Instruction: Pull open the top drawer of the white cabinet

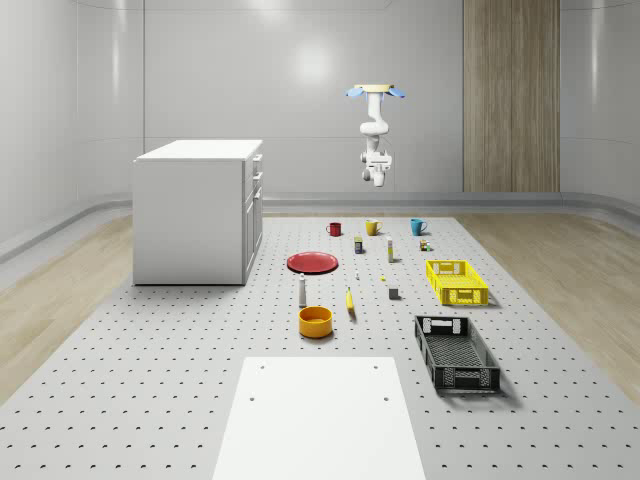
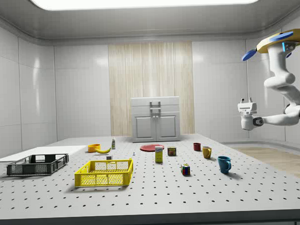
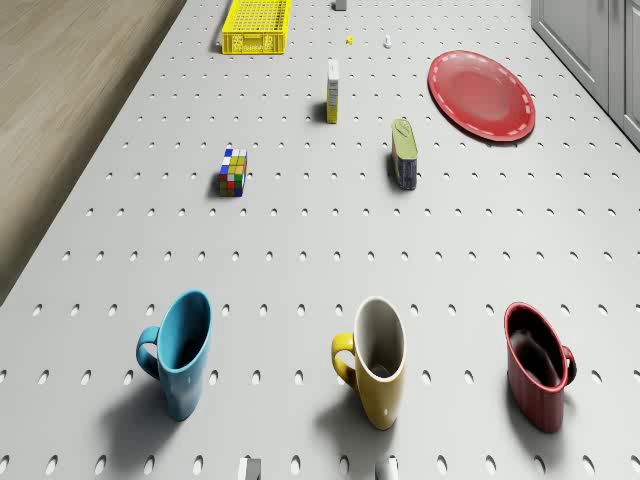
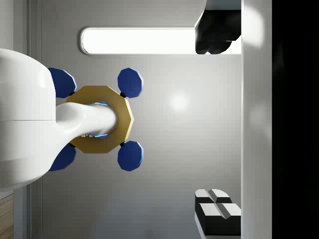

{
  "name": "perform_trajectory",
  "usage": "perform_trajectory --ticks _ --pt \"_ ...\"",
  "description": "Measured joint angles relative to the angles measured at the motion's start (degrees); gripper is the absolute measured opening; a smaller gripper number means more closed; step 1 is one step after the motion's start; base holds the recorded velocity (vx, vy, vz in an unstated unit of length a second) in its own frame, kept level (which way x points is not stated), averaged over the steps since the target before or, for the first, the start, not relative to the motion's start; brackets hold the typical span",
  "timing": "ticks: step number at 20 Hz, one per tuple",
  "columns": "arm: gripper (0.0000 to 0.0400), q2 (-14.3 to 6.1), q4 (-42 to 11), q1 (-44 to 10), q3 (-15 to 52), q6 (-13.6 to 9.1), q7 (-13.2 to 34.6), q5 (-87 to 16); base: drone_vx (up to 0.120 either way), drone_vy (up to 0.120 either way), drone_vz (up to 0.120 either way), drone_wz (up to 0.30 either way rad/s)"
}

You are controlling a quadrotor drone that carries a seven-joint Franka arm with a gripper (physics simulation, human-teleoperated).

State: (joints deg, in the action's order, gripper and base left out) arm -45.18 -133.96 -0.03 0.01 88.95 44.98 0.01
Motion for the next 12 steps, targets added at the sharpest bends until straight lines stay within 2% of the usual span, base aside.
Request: perform_trajectory --ticks 2,5,12 --pt "0.0350 0.2 2.4 -0.1 0.0 -2.1 0.0 0.0 0.000 0.000 0.000 0.000" --pt "0.0326 1.0 6.1 -0.1 0.1 -4.8 -0.1 0.0 0.000 0.000 0.000 0.000" --pt "0.0309 3.7 13.6 -0.3 0.1 -9.3 -0.1 0.1 0.000 0.000 0.000 0.000"
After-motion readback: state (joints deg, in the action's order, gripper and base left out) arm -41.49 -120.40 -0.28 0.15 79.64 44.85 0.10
